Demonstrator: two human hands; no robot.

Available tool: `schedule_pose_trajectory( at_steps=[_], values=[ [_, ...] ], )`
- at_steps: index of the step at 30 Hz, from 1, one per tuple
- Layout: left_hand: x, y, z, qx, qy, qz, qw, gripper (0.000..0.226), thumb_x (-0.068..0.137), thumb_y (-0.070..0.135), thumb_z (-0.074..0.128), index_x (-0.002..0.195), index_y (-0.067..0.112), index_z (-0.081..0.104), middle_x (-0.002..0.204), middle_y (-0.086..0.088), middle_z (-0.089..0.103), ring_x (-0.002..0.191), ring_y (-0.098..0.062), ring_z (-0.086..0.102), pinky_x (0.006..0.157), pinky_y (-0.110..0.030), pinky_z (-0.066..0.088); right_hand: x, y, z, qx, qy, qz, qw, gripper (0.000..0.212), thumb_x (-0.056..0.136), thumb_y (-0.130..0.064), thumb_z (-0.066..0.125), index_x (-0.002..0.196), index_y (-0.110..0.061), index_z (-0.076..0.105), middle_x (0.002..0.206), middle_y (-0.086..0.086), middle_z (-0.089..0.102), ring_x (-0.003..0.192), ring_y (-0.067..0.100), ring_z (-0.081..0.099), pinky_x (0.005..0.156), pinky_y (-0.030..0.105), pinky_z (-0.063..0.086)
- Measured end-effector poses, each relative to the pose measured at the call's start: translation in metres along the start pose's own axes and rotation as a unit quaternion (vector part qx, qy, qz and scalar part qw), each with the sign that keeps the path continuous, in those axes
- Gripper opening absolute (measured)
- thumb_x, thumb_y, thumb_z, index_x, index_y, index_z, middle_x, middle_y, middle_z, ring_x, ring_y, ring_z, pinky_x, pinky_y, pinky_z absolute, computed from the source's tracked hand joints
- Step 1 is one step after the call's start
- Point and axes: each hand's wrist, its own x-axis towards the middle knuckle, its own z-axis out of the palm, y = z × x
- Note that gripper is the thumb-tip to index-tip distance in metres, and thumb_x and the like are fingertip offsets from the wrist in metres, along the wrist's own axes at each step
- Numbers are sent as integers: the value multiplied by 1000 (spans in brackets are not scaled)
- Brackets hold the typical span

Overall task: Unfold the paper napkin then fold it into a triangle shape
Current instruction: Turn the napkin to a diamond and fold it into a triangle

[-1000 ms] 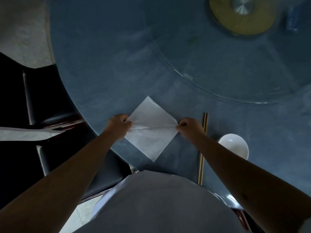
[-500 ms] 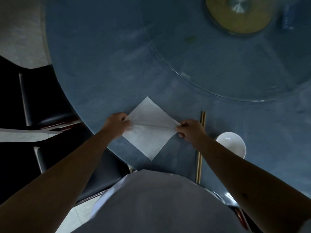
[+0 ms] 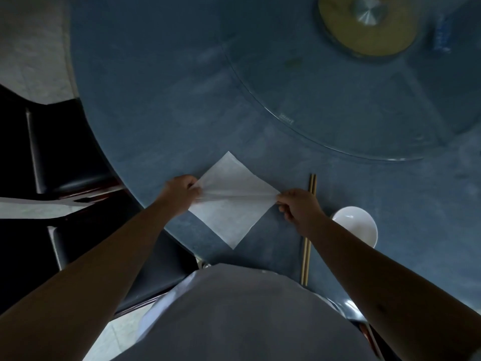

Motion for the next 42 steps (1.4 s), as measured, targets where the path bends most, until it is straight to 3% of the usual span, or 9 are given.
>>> schedule_pose_trajectory(
  at_steps=[6,10,13,17,21,26,32,38,42],
  values=[
    [1,0,0,2,13,5,1000,26,84,20,62,61,19,51,55,3,50,56,-16,49,48,-25,34,2,0,4,-132,73,-41,988,10,77,-9,67,68,-13,64,53,4,57,46,15,53,47,24,41],
    [-3,4,5,41,79,-20,996,16,82,34,55,79,19,61,70,1,61,72,-25,59,60,-30,42,7,-8,8,-265,149,-89,949,10,78,-24,61,85,-18,62,75,1,62,66,20,56,56,23,35],
    [-1,7,5,85,115,18,990,24,82,39,54,101,25,61,97,2,68,90,-25,62,71,-32,47,14,-18,16,-307,117,-135,935,15,78,-23,60,93,-21,55,84,0,56,69,18,51,55,22,32],
    [12,19,5,81,91,49,991,27,84,31,59,108,19,60,104,-3,70,96,-26,63,72,-28,44,23,-32,36,-363,58,-195,909,18,78,-25,62,95,-19,63,96,8,67,90,28,60,70,28,41],
    [24,38,8,45,80,34,995,25,81,29,60,105,20,60,94,-4,69,87,-27,63,72,-32,51,27,-48,59,-426,29,-179,886,15,75,-34,65,84,-23,60,86,1,64,77,21,55,68,29,43],
    [36,53,9,32,37,-34,998,19,74,34,61,92,28,59,77,4,56,60,-13,54,51,-22,38,27,-61,75,-441,20,-176,880,13,67,-27,64,62,-16,59,56,-4,56,52,11,50,45,20,31],
    [39,56,3,71,1,5,997,13,79,30,62,75,18,58,63,6,53,55,-10,49,43,-19,30,30,-66,75,-463,-21,-183,867,16,72,-20,62,61,-9,60,58,5,57,58,20,55,47,23,35],
    [33,55,3,-12,38,55,998,15,86,30,62,76,20,56,61,8,50,55,-6,45,45,-11,32,30,-62,68,-394,-24,-181,901,13,75,-27,67,82,-21,58,76,-3,60,73,17,55,56,26,37],
    [24,52,-1,-51,47,83,994,13,86,33,63,76,27,56,58,13,50,50,3,46,44,-7,32,26,-68,67,-355,-59,-232,904,61,72,-30,76,127,-22,50,99,-5,59,88,15,56,75,26,41]
  ],
)
